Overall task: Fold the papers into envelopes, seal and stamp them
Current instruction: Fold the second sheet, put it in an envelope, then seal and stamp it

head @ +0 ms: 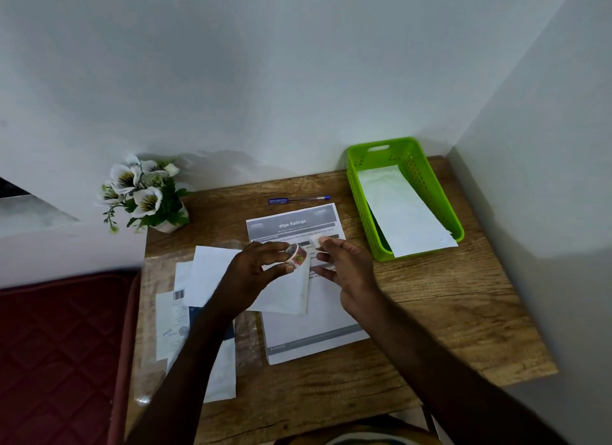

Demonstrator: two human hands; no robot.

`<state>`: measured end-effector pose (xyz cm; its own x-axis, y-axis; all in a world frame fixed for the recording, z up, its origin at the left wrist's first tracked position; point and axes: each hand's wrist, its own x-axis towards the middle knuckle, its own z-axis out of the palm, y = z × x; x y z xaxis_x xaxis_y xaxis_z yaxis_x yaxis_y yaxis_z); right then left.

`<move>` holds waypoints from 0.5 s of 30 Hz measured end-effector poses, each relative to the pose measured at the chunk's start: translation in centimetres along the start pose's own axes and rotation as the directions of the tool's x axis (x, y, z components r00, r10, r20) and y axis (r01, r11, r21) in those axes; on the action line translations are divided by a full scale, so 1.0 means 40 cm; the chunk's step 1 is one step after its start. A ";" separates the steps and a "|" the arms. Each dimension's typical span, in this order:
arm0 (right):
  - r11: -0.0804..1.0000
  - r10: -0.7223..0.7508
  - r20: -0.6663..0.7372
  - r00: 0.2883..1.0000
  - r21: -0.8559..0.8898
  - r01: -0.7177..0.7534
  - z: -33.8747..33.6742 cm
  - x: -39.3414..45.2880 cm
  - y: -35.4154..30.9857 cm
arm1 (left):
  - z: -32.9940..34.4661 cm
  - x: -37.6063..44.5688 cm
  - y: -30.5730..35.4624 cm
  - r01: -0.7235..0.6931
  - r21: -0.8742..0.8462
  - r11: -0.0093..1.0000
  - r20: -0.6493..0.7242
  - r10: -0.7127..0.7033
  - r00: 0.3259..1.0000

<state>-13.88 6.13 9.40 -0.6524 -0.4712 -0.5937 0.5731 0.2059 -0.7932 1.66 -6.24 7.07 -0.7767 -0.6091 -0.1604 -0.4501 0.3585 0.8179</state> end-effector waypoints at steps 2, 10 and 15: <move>0.998 0.039 0.004 0.999 0.055 -0.039 -0.008 0.005 -0.011 | -0.009 0.007 -0.012 0.004 0.081 0.997 -0.029 -0.002 1.000; 0.961 0.153 0.166 0.974 0.207 -0.186 -0.036 -0.006 -0.016 | -0.003 0.090 -0.017 0.072 0.613 0.786 -0.270 0.122 0.955; 0.950 0.173 0.216 0.961 0.219 -0.220 -0.047 -0.018 -0.006 | -0.006 0.138 -0.001 0.133 0.666 0.734 -0.278 0.079 0.957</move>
<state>-14.47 8.03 9.77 -0.4207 -0.6027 -0.6780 0.7971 0.1112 -0.5935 -2.50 -9.78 6.27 -0.6564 -0.7517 0.0647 -0.7273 0.6533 0.2103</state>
